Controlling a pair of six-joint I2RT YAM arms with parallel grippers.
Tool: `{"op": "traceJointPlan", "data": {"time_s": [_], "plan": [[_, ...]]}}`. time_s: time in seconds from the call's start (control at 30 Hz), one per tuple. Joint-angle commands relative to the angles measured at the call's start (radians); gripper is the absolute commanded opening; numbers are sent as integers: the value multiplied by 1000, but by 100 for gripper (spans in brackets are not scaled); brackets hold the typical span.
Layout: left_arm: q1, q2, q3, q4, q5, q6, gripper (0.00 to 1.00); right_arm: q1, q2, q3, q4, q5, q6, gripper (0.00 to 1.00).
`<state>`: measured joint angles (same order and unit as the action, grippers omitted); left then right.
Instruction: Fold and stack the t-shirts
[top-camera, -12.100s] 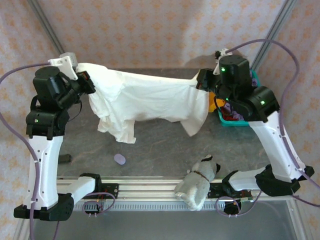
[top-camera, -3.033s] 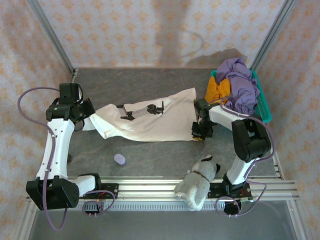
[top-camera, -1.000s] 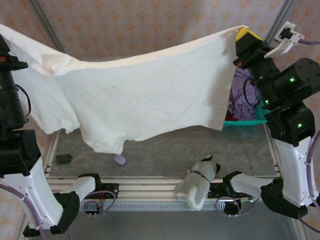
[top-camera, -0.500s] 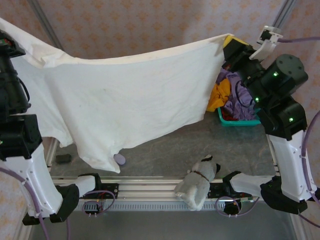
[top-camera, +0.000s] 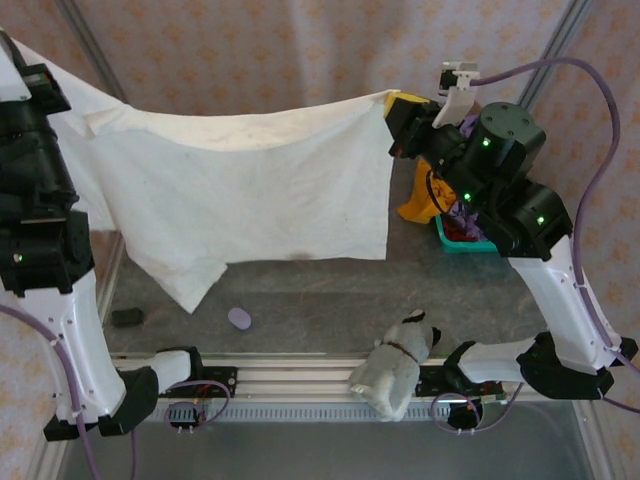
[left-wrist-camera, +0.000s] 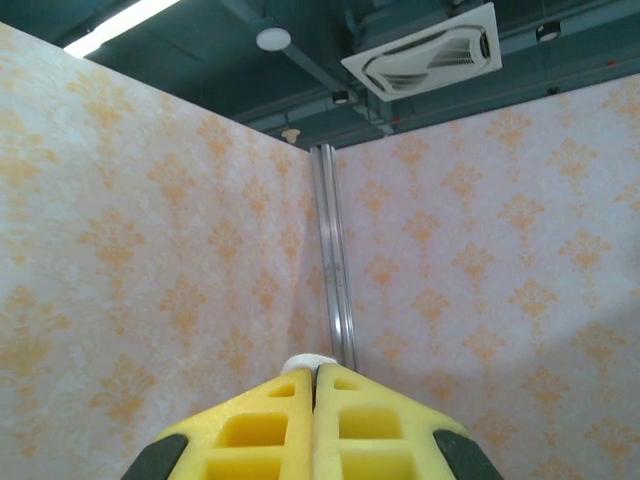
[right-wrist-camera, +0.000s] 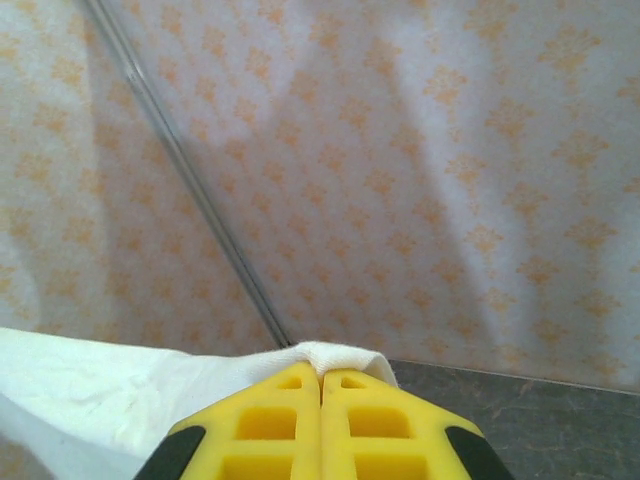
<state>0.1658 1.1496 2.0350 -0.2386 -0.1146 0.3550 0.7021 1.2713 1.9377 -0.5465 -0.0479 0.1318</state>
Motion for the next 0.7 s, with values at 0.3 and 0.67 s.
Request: {"op": "traceJointPlan", "data": {"time_s": [0.3, 0.67], "plan": [[4, -100, 15, 7, -46, 52, 0, 110, -79, 9, -8, 83, -33, 0], [4, -62, 12, -70, -28, 54, 0, 119, -132, -41, -19, 129, -60, 0]]}}
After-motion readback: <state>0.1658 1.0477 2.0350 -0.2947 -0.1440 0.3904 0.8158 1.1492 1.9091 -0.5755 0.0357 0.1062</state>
